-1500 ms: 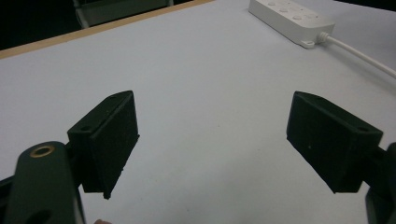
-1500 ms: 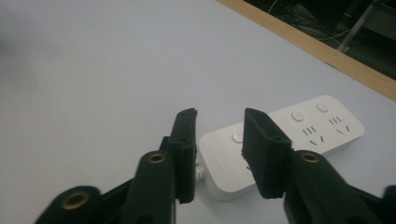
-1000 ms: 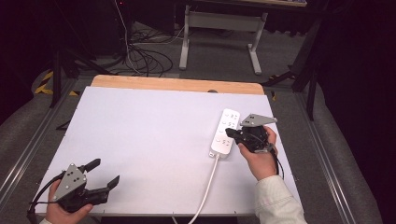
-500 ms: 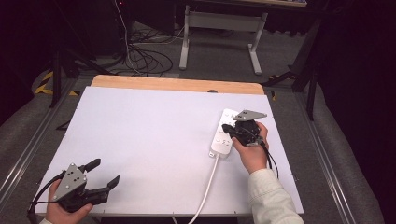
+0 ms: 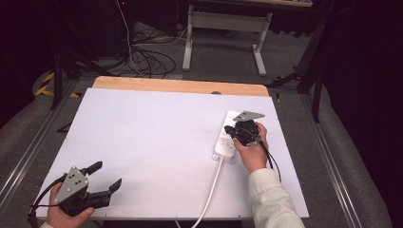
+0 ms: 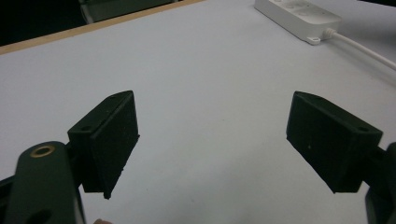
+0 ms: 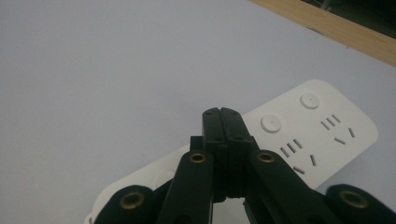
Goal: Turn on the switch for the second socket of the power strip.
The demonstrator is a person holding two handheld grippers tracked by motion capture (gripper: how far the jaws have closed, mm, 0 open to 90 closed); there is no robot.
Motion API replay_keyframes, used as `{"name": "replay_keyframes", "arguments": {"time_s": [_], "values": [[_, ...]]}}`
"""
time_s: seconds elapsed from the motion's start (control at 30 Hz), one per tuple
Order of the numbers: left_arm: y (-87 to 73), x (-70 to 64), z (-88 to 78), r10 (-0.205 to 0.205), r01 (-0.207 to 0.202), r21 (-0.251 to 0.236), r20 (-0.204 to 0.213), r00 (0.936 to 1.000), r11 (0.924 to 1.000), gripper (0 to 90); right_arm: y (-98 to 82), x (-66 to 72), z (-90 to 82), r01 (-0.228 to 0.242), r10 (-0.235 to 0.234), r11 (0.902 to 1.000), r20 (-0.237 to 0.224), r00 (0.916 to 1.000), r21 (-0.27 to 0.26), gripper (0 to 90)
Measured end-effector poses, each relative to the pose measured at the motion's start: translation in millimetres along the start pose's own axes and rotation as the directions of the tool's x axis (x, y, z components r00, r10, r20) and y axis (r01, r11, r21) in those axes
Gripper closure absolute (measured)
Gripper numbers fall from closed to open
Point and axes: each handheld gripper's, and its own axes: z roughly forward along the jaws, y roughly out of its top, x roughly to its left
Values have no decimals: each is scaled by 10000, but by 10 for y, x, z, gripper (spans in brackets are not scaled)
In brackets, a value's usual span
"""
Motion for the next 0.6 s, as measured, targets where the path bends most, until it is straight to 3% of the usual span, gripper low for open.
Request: {"name": "replay_keyframes", "arguments": {"time_s": [0.6], "values": [[0, 2, -4, -32, 32, -18, -29, 10000, 10000, 173, -56, -31, 210, -96, 89, 9995, 202, 9998, 313, 900]]}}
